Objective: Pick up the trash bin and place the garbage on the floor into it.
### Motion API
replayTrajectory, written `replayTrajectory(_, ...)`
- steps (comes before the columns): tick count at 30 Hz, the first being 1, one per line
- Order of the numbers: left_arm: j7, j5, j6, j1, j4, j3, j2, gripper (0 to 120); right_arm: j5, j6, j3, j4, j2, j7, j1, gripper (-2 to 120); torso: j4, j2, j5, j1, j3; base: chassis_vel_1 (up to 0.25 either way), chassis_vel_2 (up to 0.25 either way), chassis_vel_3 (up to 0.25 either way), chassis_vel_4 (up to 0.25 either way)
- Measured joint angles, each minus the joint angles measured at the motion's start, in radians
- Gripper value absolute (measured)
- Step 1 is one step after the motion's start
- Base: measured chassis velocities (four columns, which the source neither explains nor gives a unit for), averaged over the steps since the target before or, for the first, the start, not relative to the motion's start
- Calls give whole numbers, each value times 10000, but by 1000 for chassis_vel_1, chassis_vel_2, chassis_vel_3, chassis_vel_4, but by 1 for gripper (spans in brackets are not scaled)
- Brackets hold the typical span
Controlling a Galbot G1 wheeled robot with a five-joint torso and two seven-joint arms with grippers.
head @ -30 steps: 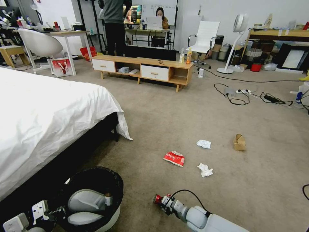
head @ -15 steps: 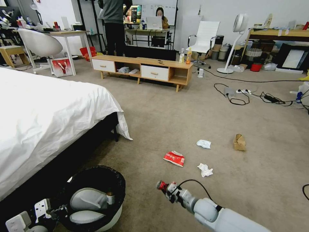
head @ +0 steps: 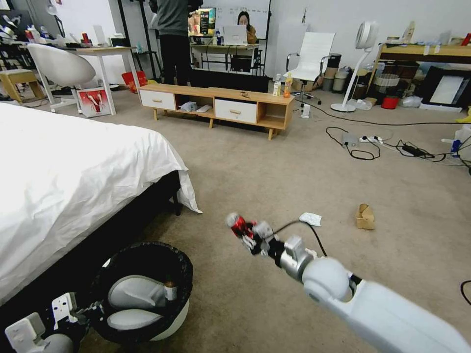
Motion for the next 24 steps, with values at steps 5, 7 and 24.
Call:
replayTrajectory(5,-124,-304,0,4,-221,-30,125,3,1585,-132,-383,971,640,395,1117,30,-1,0,0,0,0,0,0,0,0)
replayTrajectory(7,-137,-340,0,22,-269,-39,156,3,1888,-119,-601,1080,809,450,1435,30,1,0,0,0,0,0,0,0,0)
replayTrajectory(24,-159,-453,0,246,-567,-65,319,3,4035,-673,-3619,614,3404,1655,3781,30,1,0,-1,0,0,0,0,0,0)
